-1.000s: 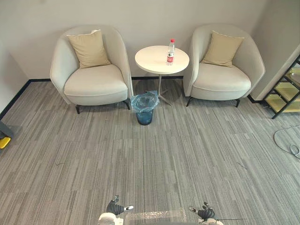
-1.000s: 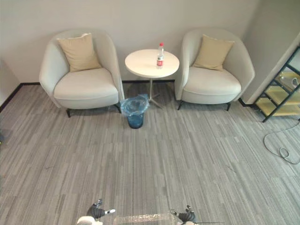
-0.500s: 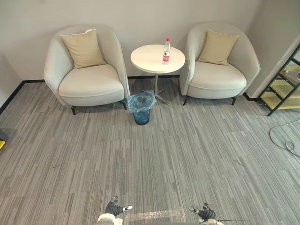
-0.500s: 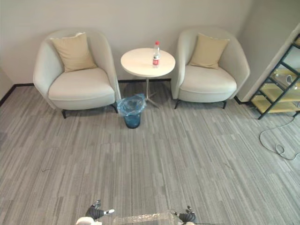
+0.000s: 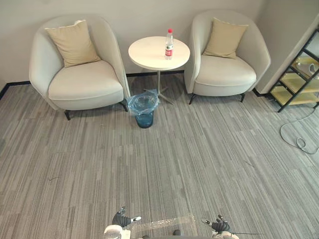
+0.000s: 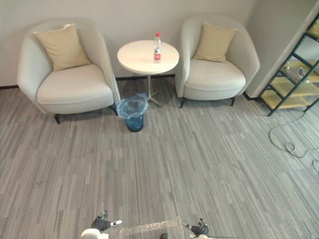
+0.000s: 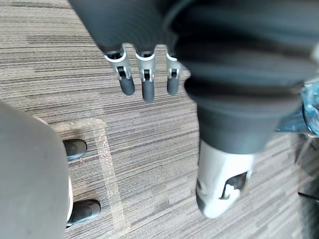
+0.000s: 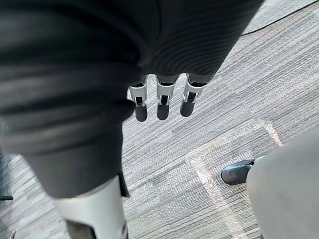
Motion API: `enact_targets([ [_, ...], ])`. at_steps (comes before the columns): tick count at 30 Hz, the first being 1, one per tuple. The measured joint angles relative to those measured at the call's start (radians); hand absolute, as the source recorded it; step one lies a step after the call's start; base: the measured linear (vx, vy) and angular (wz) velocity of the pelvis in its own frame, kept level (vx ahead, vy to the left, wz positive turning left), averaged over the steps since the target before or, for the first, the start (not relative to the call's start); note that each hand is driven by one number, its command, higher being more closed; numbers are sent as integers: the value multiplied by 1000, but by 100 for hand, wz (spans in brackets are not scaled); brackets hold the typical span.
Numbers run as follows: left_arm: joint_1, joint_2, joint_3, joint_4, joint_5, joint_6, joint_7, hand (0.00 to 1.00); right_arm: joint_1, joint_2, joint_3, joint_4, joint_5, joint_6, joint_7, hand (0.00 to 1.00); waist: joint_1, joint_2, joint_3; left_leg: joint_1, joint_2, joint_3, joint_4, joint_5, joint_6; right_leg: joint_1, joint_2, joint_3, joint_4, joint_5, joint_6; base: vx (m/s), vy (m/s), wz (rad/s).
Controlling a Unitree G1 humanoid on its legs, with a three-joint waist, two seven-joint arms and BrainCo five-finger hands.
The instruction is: Gather rubbish on tea table into small bin, then transfer packed bag to large trash can.
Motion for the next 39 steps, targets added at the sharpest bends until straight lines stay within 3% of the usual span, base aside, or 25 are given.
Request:
enact_targets([
  [2,-1,-1,0,0,0,0,0,0,0,0,-9,-2,0,0,1,0,-1,5,3,0,2,-11,1,-1,-2,4,1,-20,0,-2,0,25,-44,19],
  [4,-5,-4,18,-5,-2,-1,1,0,0,1,-19,0,4,0,2,0,-1,3,16,-26,9,-14,78,-48,-14,7,1,-26,25,-34,-18,15,-41,13],
  [6,-6,-14,48,-28,-10,0,3,0,-2,-2,-20,-12,24,-7,0,0,2,11,43,-123,38,-12,338,-125,-57,6,1,-39,90,-93,-34,-7,-53,16],
  [9,5,-30,95,-104,-21,0,4,0,9,2,-18,-56,55,-9,-4,0,11,15,75,-289,87,-6,727,-104,-76,11,0,-32,174,-163,-59,5,-49,3],
  [11,16,-42,115,-129,-23,-2,6,0,20,1,-21,-84,68,-8,-14,0,13,29,81,-344,115,9,832,-140,-57,35,-3,-22,197,-185,-71,138,11,-8],
  [13,16,-45,115,-142,-24,-3,9,0,19,2,-20,-85,75,-8,-21,0,17,28,81,-400,119,25,811,-168,-42,47,-26,-12,197,-203,-65,201,81,-19],
  [14,15,-49,114,-146,-31,-5,10,0,17,2,-20,-85,82,-8,-23,0,32,25,80,-432,108,31,723,-167,-38,45,-49,5,194,-215,-51,259,173,-44],
  [16,13,-50,114,-151,-39,-7,11,0,9,0,-20,-84,81,-8,-28,0,50,25,80,-442,83,26,534,-119,-49,45,-79,38,187,-233,-25,305,210,-55],
  [17,18,-52,114,-148,-45,-8,12,0,0,-4,-18,-81,81,-7,-28,0,55,34,75,-428,70,-17,380,-51,-55,47,-89,65,188,-257,-2,401,283,-67],
  [18,18,-50,116,-148,-52,-7,11,0,-6,0,-16,-81,80,-3,-28,0,60,22,68,-418,51,1,388,1,-21,53,-113,87,192,-275,13,436,287,-63],
  [20,19,-34,118,-150,-52,-6,12,0,0,26,-2,-87,77,-1,-27,0,61,-16,51,-413,35,48,413,-53,-2,32,-144,93,257,-278,27,460,216,-43],
  [21,18,-32,118,-149,-52,-6,12,0,-1,29,1,-88,75,-1,-26,0,62,-18,52,-407,35,57,419,-58,4,24,-147,94,285,-278,28,497,202,-48],
  [22,9,-26,115,-137,-52,-4,12,0,-2,34,5,-91,59,0,-24,0,66,-27,54,-358,32,87,415,-81,20,-12,-157,96,415,-276,33,460,184,-49],
  [24,1,-20,80,-125,-48,2,11,0,4,37,9,-122,56,1,-15,0,59,-30,58,-225,21,105,347,-101,40,-147,-166,76,806,-251,127,473,159,-48],
  [25,-1,-20,69,-122,-47,1,11,0,3,37,9,-125,55,0,-12,0,56,-27,60,-195,21,105,329,-106,41,-176,-172,51,877,-254,129,378,96,-27],
  [26,-11,-20,54,-112,-47,2,10,0,-4,33,9,-127,49,-2,-7,0,56,-23,69,-134,20,106,291,-112,40,-209,-187,-3,957,-266,108,355,71,-25],
  [27,-18,-23,35,-99,-44,2,8,0,-15,29,9,-123,34,-1,-5,0,50,-14,77,-40,23,117,224,-112,39,-246,-232,-128,985,-293,66,421,59,-21],
  [29,-19,-29,35,-98,-38,2,7,0,-17,30,9,-124,19,-2,-5,0,46,-16,77,11,38,125,201,-112,39,-274,-251,-220,937,-310,37,349,-7,-8],
  [31,-29,-33,32,-78,-38,2,5,0,-22,27,8,-122,19,-3,-3,0,40,-16,77,40,72,119,199,-112,39,-323,-238,-293,807,-307,31,383,-142,9],
  [33,-32,-25,20,-65,-36,1,5,0,-33,21,9,-115,18,-1,-2,0,31,-17,77,56,95,94,193,-112,38,-371,-192,-290,623,-234,24,366,-198,19],
  [34,-35,-19,15,-61,-28,1,5,0,-30,18,10,-106,19,-2,-2,0,28,-27,74,74,84,79,192,-118,6,-371,-168,-269,468,-90,-10,330,-179,23],
  [35,-38,-11,18,-49,-18,2,5,0,-25,9,9,-92,19,0,2,0,20,-42,77,92,78,53,193,-137,-29,-374,-166,-238,447,5,-29,396,-222,12],
  [36,-44,-30,21,-37,-18,2,8,0,-37,-14,9,-78,18,-1,1,0,20,1,80,111,103,37,188,-144,-40,-374,-147,-250,476,-7,-41,368,-226,-1],
  [38,-47,-62,25,-30,-17,0,8,0,-38,-47,8,-73,18,1,-1,0,8,50,77,99,131,-1,218,-109,-96,-368,-129,-269,489,-71,-41,386,-259,-3],
  [39,-46,-71,35,-29,-17,1,8,0,-40,-45,-2,-75,20,1,-1,0,1,60,81,79,142,-18,271,-104,-106,-352,-116,-278,483,-84,-50,283,-207,11],
])
